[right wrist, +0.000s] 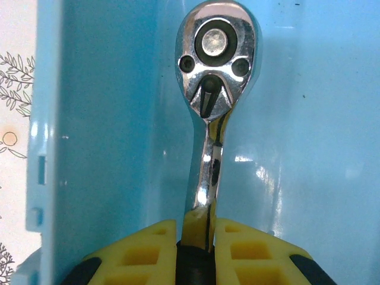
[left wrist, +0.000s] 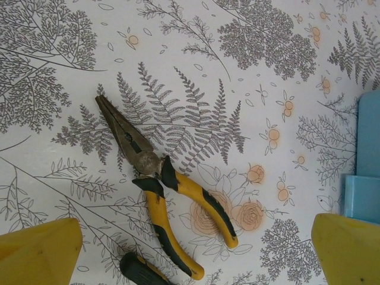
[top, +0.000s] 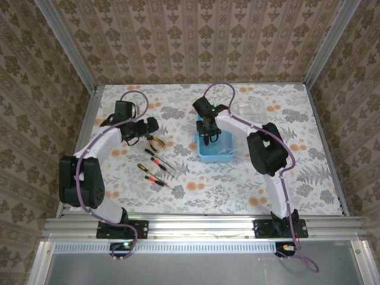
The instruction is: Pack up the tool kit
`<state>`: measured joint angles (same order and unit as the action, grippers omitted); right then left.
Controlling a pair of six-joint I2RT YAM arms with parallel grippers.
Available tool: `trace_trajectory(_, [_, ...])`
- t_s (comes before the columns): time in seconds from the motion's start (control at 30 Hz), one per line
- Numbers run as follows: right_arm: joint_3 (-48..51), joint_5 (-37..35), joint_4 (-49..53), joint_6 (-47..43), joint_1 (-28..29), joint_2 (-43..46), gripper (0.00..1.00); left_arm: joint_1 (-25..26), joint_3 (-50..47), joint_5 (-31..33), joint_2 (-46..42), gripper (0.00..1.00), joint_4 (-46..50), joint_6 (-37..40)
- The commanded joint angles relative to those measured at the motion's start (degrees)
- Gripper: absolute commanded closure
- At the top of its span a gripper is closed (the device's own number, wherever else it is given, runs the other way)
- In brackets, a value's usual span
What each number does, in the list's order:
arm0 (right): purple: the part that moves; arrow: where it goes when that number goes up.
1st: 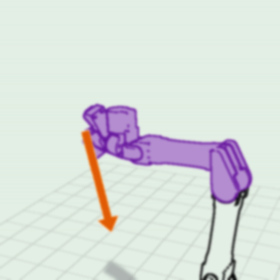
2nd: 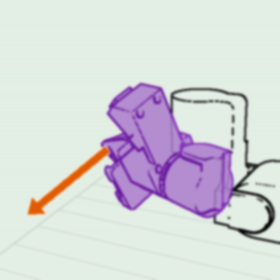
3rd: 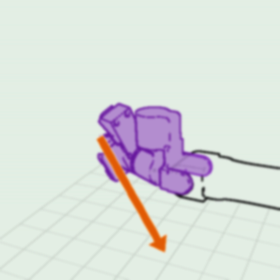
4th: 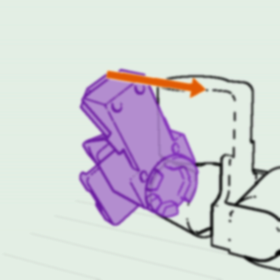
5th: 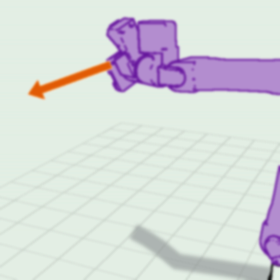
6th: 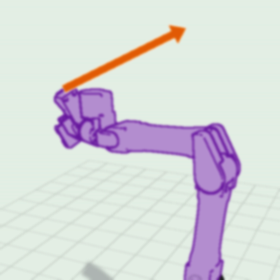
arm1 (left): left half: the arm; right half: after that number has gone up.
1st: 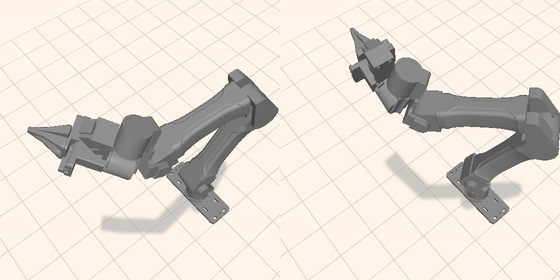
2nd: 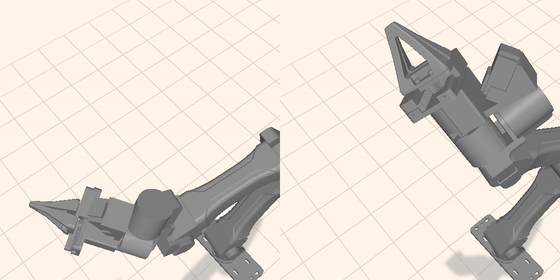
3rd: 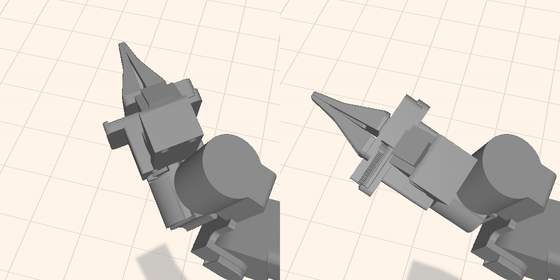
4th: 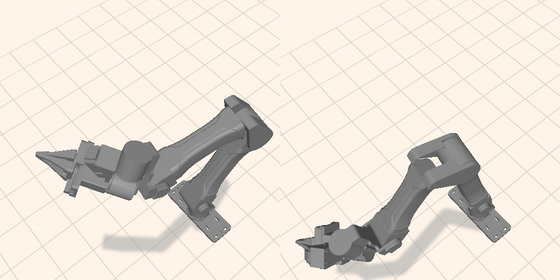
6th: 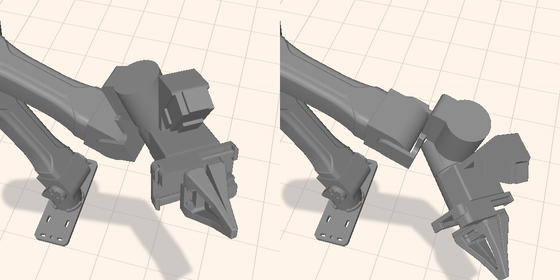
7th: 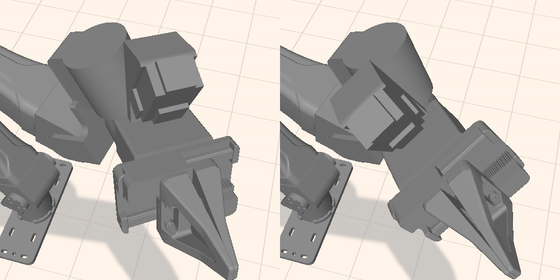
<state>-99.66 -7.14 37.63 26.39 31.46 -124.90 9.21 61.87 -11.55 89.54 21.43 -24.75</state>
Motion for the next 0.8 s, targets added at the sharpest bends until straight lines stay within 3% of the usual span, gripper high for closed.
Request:
trace_trajectory(0.0, [-0.09, -0.86, -1.31, -0.07, 0.11, 0.31, 0.81, -0.77, 0.16, 1.31, 0.73, 0.00, 1.45, 1.37])
trace_trajectory(0.23, [-1.05, -0.75, -0.40, -1.62, 0.09, 2.33, 0.70, -1.39, 0.76, 2.41, 1.60, 0.00, 3.26, 1.68])
trace_trajectory(0.6, [-0.50, -0.93, 0.27, -4.27, 0.11, 7.82, 0.66, -1.39, 3.19, 2.98, 4.13, 0.00, 4.67, 2.95])
trace_trajectory(0.77, [1.76, -1.81, 0.42, -6.38, 0.26, 12.87, 0.47, -1.39, 6.68, 7.00, 7.80, 0.10, 7.49, 4.63])
